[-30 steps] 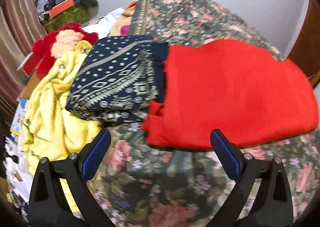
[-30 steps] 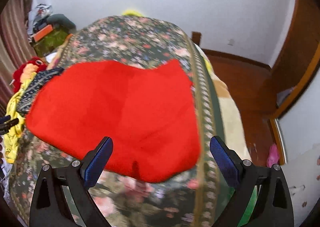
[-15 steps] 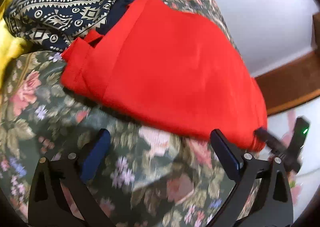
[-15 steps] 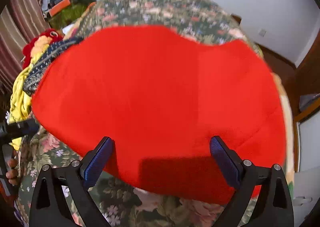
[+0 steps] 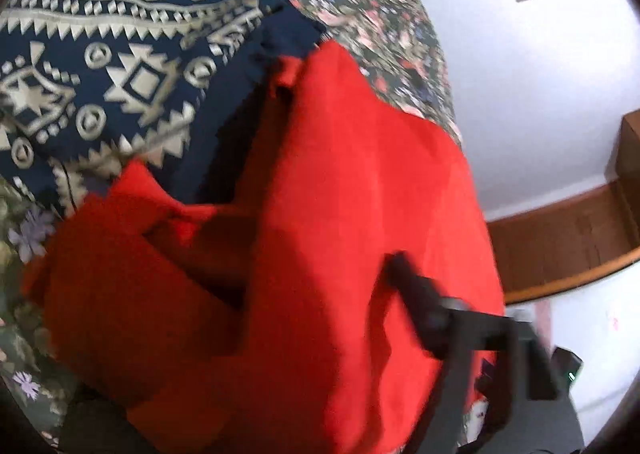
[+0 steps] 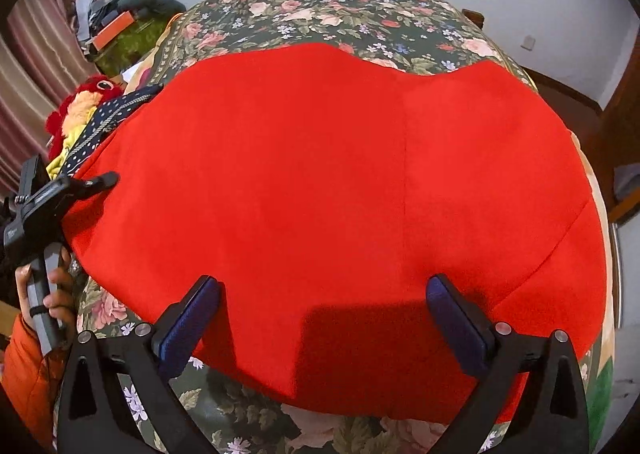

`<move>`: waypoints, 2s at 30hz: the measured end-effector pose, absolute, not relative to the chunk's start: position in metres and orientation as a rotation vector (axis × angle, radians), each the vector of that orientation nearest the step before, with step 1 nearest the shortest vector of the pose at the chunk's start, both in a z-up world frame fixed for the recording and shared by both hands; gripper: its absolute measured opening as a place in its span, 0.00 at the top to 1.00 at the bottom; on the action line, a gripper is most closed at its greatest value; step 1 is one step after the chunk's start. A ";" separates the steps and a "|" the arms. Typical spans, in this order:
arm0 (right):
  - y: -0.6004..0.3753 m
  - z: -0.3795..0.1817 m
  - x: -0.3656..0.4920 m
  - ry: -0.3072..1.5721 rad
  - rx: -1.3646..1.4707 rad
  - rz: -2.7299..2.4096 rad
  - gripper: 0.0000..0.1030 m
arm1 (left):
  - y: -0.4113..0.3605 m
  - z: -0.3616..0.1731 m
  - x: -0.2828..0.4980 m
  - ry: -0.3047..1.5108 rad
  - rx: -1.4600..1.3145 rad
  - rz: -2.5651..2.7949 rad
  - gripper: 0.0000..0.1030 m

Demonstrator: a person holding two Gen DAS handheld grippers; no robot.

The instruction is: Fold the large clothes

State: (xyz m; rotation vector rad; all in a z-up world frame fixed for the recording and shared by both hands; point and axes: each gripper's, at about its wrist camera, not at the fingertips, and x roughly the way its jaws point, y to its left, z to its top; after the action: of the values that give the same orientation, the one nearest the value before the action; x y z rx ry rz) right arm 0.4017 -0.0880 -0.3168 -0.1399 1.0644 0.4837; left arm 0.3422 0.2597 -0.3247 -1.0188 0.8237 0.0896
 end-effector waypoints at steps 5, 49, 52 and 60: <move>-0.082 -0.307 0.395 1.073 -0.157 0.478 0.00 | 0.256 -0.308 0.343 0.772 -1.002 0.129 0.86; -0.209 -0.235 0.348 0.977 0.114 0.405 0.00 | -0.019 -0.160 0.374 0.762 -0.322 -0.316 0.90; -0.233 -0.243 0.337 0.999 0.143 0.371 0.00 | -0.046 -0.210 0.384 0.964 -0.245 -0.332 0.90; -0.237 -0.246 0.328 1.003 0.140 0.394 0.00 | -0.032 -0.206 0.336 1.037 -0.218 -0.466 0.45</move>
State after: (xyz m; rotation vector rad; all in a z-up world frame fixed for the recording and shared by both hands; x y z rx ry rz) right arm 0.3285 -0.2365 -0.2461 0.1402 1.0026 0.3941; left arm 0.3359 -0.0321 -0.2060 -0.2183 1.0366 -0.4662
